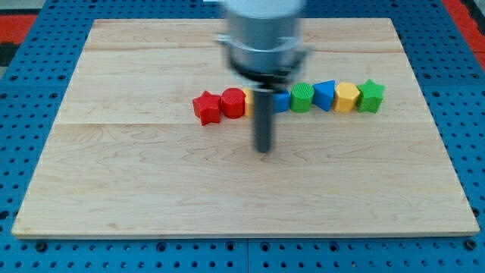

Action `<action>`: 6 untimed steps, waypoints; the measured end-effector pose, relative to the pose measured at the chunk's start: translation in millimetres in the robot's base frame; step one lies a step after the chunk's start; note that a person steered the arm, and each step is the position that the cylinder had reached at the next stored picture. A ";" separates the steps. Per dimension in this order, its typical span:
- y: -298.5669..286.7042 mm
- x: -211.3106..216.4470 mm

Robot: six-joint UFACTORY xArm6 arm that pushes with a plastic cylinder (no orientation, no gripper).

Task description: Point at green star

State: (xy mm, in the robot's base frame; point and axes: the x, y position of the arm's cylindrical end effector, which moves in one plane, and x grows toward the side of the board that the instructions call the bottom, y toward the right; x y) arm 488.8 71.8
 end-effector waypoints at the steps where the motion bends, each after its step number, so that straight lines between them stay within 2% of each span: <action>1: 144.8 0.6; 2: 248.2 -10.3; 4: 251.2 -155.5; 6: 181.4 -134.0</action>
